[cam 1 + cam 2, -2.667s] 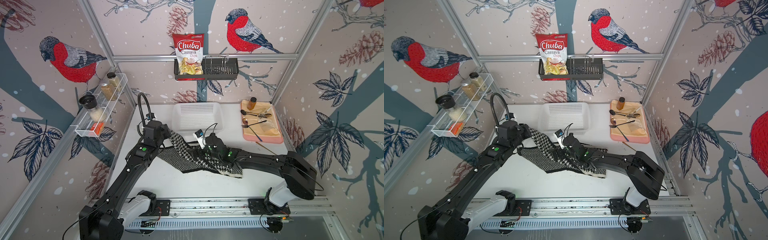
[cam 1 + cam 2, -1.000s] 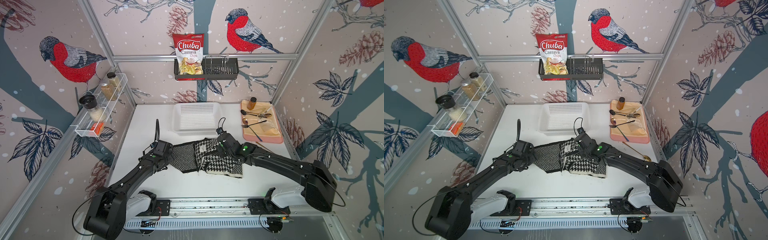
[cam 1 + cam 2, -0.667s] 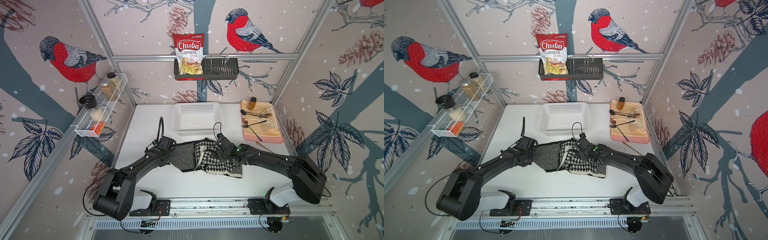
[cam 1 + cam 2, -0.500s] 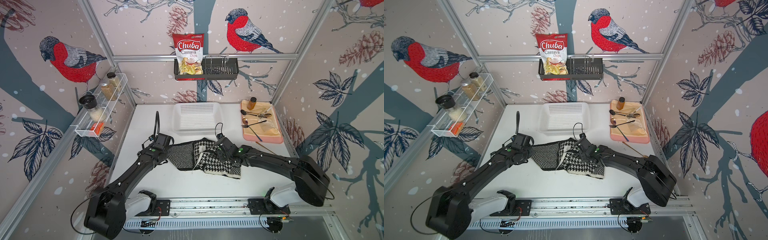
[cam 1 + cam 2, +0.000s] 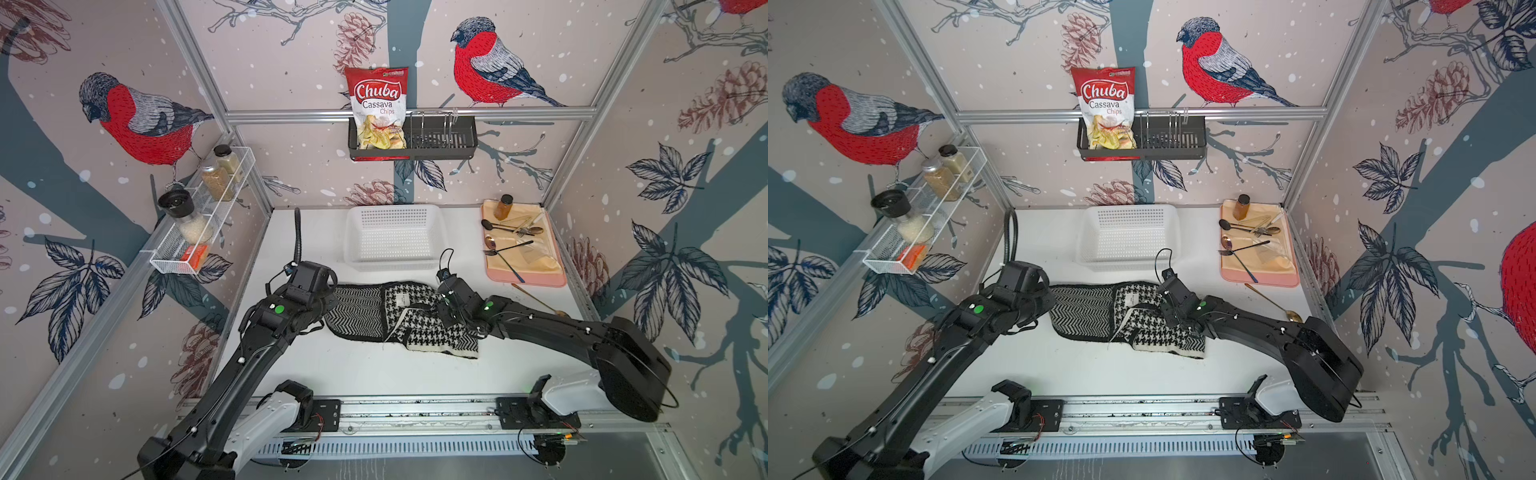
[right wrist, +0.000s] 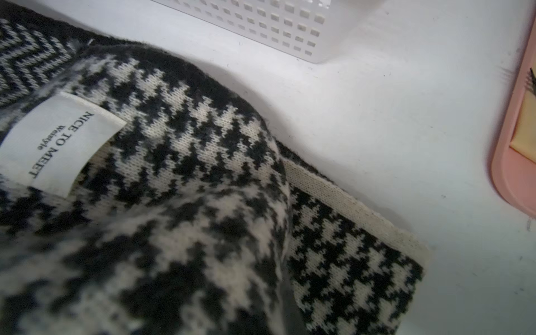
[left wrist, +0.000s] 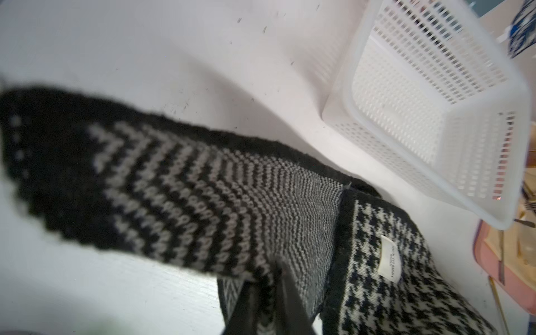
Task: Roll up the scarf and place it into the basket
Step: Flatten out the scarf at the center of the board.
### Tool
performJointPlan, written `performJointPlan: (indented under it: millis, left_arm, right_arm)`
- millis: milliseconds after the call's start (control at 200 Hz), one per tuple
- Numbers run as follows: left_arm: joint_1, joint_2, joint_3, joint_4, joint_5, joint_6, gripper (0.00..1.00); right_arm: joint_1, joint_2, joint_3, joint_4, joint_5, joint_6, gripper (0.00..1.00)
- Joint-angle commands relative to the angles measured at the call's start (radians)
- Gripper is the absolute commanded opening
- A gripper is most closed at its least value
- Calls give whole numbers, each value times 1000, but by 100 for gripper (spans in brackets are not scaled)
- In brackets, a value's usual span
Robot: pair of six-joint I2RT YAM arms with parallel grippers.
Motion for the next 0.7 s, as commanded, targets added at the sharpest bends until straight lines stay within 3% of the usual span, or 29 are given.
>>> performJointPlan:
  millis: [0,40,85,205,570,695]
  left_arm:
    - [76,179,-16,154,72,116,62]
    - [110,285,23,152,89,125,77]
    - [123,382,75,103,57,132,85]
    - [123,386,110,130,30,155,92]
    - [123,255,-194,233,97,77,92]
    - [123,221,-232,251,102,49,92]
  right_arm:
    - [-5,23,4,22,-27,-18,0]
    - [-5,31,9,15,-25,-18,0]
    - [-4,36,12,8,-22,-17,0]
    - [-5,33,-3,24,-29,-5,0]
    - [-66,142,28,32,-50,-9,0]
    - [-125,326,107,-156,90,90,0]
